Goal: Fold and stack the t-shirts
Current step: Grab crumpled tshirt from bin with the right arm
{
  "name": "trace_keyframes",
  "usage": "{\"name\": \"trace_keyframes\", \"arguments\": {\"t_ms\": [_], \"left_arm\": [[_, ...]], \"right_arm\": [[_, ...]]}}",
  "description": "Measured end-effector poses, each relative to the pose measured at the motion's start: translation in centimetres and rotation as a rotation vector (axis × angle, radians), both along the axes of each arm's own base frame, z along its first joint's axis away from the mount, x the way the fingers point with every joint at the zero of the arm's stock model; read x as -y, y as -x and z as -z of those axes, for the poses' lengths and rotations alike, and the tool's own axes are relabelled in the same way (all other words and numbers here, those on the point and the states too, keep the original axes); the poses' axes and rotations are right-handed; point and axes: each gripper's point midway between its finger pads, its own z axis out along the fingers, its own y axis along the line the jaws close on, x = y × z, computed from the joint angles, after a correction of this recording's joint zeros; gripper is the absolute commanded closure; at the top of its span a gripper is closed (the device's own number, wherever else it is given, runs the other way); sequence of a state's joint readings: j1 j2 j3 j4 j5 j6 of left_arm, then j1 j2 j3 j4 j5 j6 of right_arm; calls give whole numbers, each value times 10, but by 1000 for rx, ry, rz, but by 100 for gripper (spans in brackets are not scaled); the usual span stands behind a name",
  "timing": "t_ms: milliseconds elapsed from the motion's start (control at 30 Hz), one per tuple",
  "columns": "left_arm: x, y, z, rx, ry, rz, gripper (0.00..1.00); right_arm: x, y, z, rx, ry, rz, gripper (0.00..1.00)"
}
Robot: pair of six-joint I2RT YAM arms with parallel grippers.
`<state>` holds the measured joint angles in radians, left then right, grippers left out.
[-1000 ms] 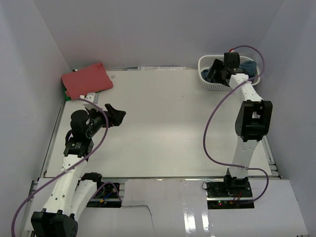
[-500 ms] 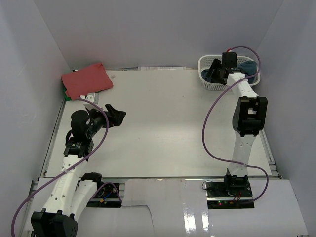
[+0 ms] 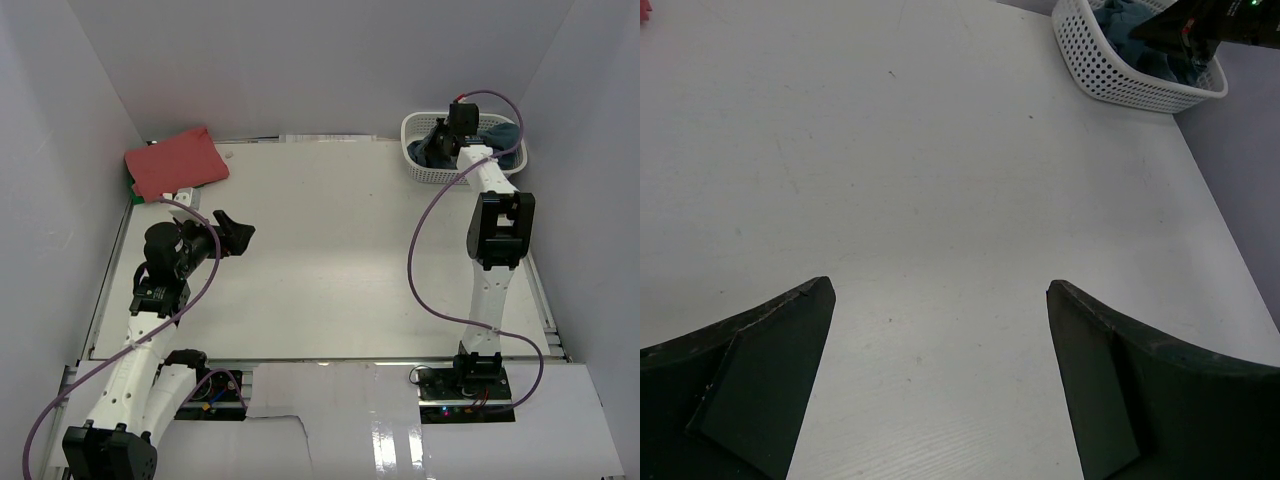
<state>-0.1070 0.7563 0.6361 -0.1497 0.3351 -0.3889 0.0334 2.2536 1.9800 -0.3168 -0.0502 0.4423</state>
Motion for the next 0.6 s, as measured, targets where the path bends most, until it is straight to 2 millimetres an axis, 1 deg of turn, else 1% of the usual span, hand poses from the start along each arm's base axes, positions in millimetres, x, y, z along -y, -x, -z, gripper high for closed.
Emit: {"name": "trace_keyframes", "arguments": {"t_ms": [200, 333, 400, 467, 500, 600], "left_arm": [[-1, -1, 2, -6, -2, -6, 2], [-1, -1, 2, -6, -2, -6, 2], [-1, -1, 2, -6, -2, -6, 2], [-1, -1, 2, -6, -2, -6, 2], [-1, -1, 2, -6, -2, -5, 2], [-1, -1, 2, -6, -2, -5, 2]], "right_arm": [[-13, -8, -10, 54, -60, -74, 92], [-17, -11, -24, 105, -48, -114, 92], [-18, -8, -38, 130, -34, -136, 92], [-19, -3, -62, 175, -26, -157, 92], [-21, 1, -77, 201, -25, -171, 92], [-29, 19, -136, 305, -23, -209, 92]]}}
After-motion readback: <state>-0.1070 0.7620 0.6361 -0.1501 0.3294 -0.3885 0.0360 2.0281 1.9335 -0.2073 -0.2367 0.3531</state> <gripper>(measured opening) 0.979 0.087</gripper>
